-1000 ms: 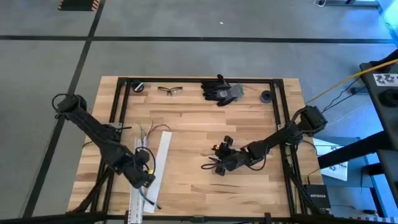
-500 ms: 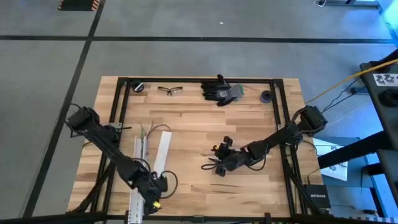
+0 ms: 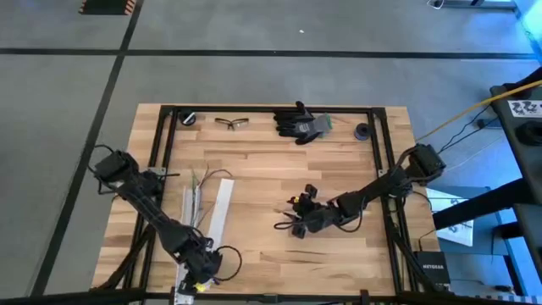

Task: Ziptie cables
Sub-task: Put the ziptied cables into the white cable duct

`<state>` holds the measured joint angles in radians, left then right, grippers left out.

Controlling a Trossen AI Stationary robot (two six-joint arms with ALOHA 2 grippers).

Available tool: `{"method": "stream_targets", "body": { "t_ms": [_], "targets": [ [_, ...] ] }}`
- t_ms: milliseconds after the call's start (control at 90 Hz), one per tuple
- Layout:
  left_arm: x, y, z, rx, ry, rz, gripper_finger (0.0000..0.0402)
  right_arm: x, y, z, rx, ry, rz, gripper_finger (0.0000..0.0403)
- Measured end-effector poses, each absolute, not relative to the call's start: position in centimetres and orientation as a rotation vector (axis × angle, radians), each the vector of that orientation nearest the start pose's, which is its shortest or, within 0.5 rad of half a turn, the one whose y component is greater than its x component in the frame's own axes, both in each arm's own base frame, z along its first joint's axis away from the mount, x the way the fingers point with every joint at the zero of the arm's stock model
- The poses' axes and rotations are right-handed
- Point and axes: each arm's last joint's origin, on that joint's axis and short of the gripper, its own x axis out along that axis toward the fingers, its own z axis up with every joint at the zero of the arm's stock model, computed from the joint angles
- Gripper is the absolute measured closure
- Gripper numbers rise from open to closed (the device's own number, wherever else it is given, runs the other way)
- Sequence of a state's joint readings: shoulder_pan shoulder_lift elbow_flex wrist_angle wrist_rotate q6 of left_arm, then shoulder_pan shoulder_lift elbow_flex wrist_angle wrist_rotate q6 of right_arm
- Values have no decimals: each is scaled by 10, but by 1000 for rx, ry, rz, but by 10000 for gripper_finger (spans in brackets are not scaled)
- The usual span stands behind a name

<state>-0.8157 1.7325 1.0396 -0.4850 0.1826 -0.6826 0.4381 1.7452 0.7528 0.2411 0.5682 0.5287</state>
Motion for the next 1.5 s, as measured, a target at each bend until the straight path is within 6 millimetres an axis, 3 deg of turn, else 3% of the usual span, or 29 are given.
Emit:
{"method": "stream_targets", "body": {
  "t_ms": [267, 422, 600, 867, 1133, 1500],
  "targets": [
    [220, -241, 164, -125, 1342, -428, 264, 298, 122, 124, 186, 579, -282, 214],
    [221, -241, 166, -138, 1348, -415, 322, 298, 123, 125, 194, 567, -279, 214],
    [222, -247, 184, -91, 1317, -475, 393, 299, 123, 125, 196, 568, -269, 214],
    [196, -264, 211, -9, 1416, -507, 399, 299, 124, 126, 212, 558, -258, 214],
    [174, -285, 216, 37, 1390, -618, 399, 300, 124, 127, 217, 550, -256, 214],
    [171, -289, 215, 379, 1215, -915, 398, 300, 124, 127, 217, 549, -256, 214]
  ]
}}
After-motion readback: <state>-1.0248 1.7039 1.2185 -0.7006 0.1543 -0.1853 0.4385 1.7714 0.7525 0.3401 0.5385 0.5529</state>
